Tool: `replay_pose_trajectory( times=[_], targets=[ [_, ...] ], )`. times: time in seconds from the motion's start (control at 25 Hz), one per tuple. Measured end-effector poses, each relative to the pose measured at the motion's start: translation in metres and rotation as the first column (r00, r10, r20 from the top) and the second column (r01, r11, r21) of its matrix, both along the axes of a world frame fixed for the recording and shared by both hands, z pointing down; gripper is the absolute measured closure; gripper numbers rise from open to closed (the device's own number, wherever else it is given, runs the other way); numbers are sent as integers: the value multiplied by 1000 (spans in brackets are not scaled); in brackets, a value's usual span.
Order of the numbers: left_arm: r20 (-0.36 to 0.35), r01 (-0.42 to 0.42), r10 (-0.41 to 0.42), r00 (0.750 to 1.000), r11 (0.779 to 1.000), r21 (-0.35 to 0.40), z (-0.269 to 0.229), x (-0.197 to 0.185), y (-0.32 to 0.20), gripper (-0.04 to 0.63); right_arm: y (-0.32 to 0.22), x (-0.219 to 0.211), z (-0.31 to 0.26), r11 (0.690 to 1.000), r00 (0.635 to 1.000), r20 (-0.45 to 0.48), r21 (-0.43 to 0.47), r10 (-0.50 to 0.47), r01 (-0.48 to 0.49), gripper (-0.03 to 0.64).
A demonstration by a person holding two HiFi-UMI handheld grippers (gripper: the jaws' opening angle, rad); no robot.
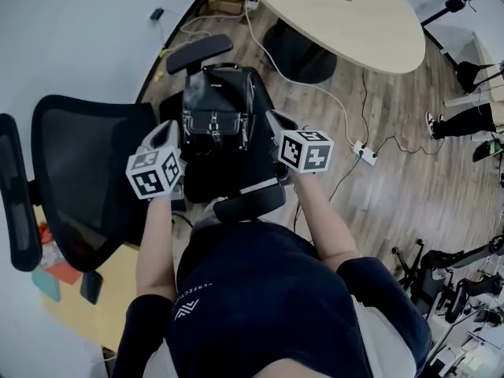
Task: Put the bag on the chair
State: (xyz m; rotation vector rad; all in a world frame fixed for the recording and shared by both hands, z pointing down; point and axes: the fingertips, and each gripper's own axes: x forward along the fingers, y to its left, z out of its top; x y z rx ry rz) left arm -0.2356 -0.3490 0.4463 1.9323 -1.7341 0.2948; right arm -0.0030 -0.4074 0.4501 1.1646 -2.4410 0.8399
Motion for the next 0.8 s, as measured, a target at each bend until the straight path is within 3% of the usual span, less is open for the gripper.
replay_pose_trajectory(
  times=[0.8],
  targets=[
    [-38, 40, -40, 998, 999, -8, -1, 4, 29, 581, 13, 0, -7, 1000, 1000, -9, 2, -24, 24, 615]
  ],
)
